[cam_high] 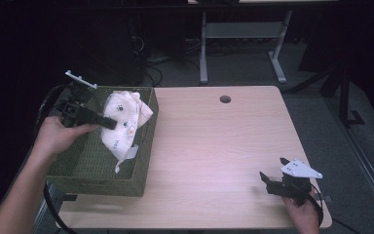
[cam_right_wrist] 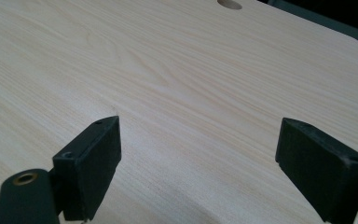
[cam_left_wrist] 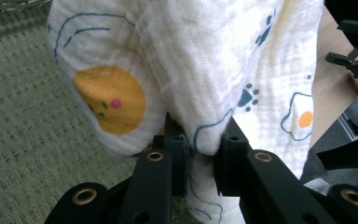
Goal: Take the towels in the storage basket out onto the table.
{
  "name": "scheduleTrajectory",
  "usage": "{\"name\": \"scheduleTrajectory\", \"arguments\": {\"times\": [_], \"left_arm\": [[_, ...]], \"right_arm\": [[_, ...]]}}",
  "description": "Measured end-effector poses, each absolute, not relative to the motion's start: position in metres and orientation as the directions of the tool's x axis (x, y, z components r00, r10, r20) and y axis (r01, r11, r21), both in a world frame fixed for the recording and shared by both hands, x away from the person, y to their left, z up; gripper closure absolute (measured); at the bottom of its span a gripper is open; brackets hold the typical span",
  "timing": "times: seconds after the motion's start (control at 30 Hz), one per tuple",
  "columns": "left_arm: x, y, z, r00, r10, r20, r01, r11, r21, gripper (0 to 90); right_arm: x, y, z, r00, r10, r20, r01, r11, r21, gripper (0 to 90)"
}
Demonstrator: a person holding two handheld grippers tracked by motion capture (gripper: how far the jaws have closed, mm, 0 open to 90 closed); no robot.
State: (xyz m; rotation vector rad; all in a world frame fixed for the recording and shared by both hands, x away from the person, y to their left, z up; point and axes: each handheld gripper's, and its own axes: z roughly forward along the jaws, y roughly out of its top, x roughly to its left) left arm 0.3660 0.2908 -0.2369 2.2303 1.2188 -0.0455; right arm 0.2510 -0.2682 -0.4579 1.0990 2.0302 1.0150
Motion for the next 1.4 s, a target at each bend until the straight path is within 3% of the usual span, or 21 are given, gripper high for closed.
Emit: {"name": "scheduleTrajectory", "arguments": {"times": [0.73, 1.4], "left_arm": [[0.372, 0.231, -0.218, 0.661, 0.702, -0.266, 0.722, -0.498, 0.481, 77.1], [0.383, 0.186, -0.23, 0.696, 0.665, -0.27, 0.7, -0.544, 0.462, 77.0]], "right_arm": [[0.251, -0.269, -0.457, -0.466, 0.874, -0.136, 0.404, 0.347, 0.846, 13.7], [0.249, -0.271, -0.457, -0.463, 0.877, -0.13, 0.399, 0.337, 0.853, 13.7]]}}
